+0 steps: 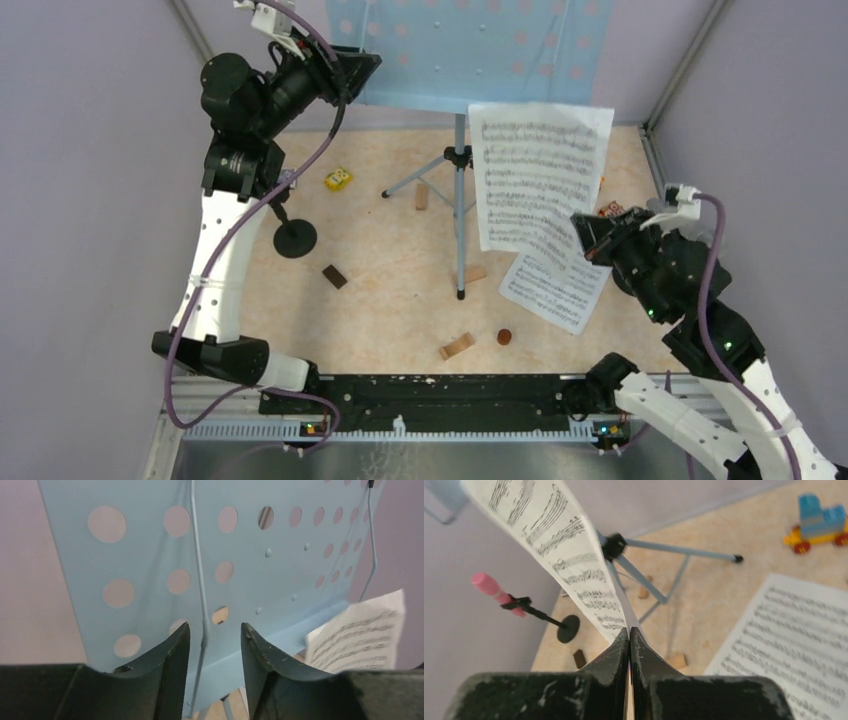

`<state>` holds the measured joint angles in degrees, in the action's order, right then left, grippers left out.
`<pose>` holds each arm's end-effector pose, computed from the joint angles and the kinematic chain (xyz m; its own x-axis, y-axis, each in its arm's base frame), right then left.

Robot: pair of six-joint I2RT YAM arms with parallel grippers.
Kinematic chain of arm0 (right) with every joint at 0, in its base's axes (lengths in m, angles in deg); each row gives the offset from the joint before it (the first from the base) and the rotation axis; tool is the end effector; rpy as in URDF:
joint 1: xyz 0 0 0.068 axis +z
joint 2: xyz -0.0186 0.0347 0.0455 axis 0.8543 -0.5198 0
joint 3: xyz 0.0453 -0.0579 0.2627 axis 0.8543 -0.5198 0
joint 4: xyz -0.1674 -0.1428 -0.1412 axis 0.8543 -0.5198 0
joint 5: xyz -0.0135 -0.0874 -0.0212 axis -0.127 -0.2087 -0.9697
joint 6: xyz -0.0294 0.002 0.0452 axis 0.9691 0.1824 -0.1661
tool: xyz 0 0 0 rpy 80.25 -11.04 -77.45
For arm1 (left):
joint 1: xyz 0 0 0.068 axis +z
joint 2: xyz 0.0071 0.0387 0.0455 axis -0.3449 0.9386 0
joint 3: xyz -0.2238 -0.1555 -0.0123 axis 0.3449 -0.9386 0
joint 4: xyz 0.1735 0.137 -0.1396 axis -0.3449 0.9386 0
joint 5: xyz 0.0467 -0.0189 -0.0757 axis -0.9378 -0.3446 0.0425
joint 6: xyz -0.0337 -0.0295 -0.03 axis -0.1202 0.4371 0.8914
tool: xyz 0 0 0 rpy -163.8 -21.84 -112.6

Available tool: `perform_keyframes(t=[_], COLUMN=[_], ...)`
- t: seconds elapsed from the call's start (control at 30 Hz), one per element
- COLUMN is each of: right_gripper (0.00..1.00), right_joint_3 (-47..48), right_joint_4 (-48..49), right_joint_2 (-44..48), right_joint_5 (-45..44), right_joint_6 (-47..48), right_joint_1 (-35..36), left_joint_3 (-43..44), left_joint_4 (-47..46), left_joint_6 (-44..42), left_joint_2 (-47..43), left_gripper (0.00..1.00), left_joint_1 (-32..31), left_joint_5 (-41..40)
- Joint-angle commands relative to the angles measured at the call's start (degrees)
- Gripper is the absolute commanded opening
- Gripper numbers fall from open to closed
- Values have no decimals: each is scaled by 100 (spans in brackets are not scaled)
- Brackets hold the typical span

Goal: Pack up the instrument practice props

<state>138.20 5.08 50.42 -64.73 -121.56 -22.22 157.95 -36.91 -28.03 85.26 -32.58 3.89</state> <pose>0.0824 0.0475 0.4310 -0.1781 0.5017 -0.8465 -0.2703 0.8022 0.5323 0.2712 -0.0783 0.5652 0.0225 -0.3312 -0.9433 0.7214 0.6586 -0.2140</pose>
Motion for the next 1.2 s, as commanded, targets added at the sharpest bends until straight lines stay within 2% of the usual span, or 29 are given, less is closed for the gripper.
perform_keyframes(t=[0.0,0.1,0.23,0.4,0.57,0.73,0.97,1.17], right_gripper=[0,0,0,0,0,0,0,0], right_joint_3=[-1124,-1650,-2028,-2342,-2438,-2623,-2366,-1908], right_joint_4=[-879,-1165,-1154,-797,-416,-383,-256,-569], right_joint_2=[616,801,699,221,-188,-456,-1473,-2286], right_joint_5=[-959,-1276,-1518,-1575,-1416,-981,534,793], right_joint_6=[-1345,-1923,-2224,-2347,-2249,-2150,-588,139], right_joint_1=[-23,-21,-21,-22,-136,-677,-2172,-2310], left_joint_3=[-447,-584,-688,-1569,-2197,-2531,-2736,-2736], left_joint_4=[-237,-95,274,281,582,722,703,697], left_joint_6=[-111,-244,-430,-411,-515,-496,-401,-400], left_joint_2=[-476,-656,-939,-1712,-2260,-2407,-2337,-2282], left_gripper=[54,64,77,92,94,94,94,94], left_joint_1=[10,10,10,6,10,-6,-17,-16], left_joint_5=[254,229,94,-48,-191,-116,109,184])
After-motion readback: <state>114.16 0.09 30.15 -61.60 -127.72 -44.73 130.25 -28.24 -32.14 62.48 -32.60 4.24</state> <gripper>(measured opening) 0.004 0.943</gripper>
